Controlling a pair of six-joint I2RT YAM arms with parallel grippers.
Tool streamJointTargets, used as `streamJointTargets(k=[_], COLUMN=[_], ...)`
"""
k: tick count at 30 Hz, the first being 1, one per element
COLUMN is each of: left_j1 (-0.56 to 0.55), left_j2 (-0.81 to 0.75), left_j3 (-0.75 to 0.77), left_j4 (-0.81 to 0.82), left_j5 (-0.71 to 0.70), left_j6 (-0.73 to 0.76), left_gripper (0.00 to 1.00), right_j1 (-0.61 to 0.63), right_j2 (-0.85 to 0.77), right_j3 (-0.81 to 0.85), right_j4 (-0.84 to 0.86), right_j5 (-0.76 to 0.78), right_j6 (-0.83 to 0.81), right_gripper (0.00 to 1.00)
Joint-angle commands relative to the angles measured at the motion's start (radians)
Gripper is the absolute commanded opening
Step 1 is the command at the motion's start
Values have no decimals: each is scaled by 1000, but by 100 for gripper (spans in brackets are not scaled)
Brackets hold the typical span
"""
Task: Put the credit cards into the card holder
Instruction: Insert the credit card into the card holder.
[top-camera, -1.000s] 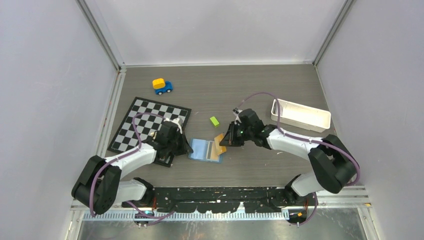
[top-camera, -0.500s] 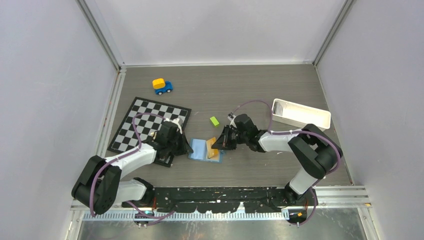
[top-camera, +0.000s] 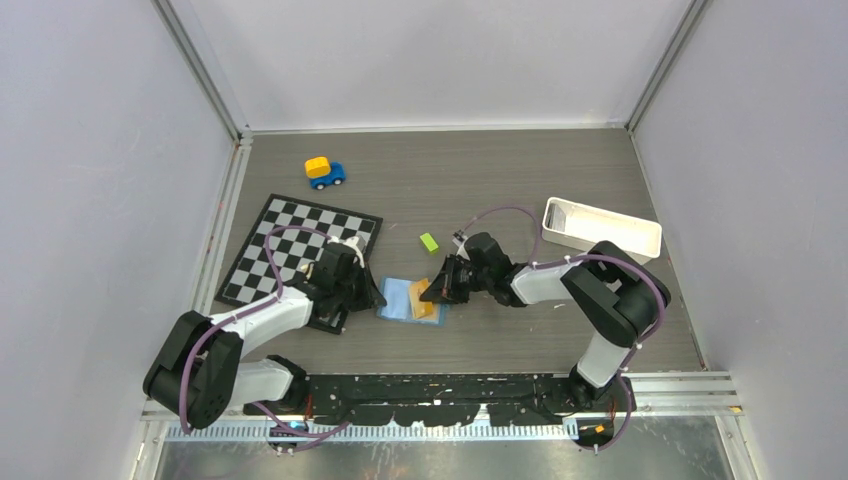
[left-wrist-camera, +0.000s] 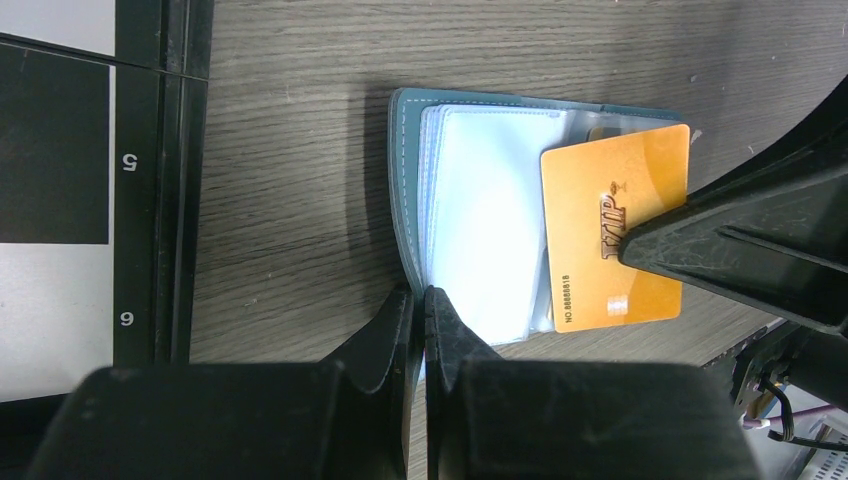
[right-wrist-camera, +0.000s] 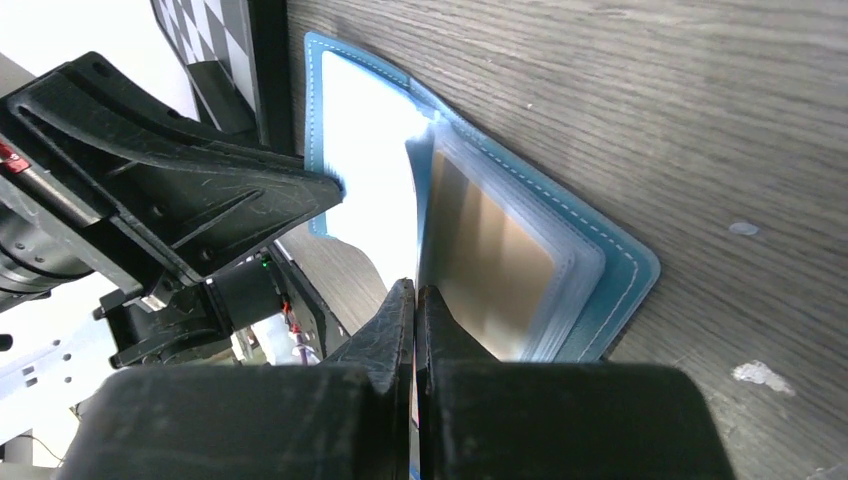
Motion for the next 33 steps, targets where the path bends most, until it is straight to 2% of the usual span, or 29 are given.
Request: streamJointTargets(k=[1, 19, 25, 33], left_j1=[3, 3, 3, 4], left_j2=[3, 8, -5, -1], left_j3=[-9, -6, -7, -6], left_j4=[7, 12, 7, 11], left_j5=[8, 20, 20, 27], left_j6=[-3, -3, 0, 0], left_gripper=[0, 0, 0, 0], right_j1=[8, 13, 17, 18], right_j2=[21, 55, 92, 108], right_j3=[-3, -17, -4, 4], right_j4=[55, 56, 55, 49], right_j5=[6, 48, 59, 98], right_j6=[13, 33, 36, 59], right_gripper=[1, 1, 8, 8])
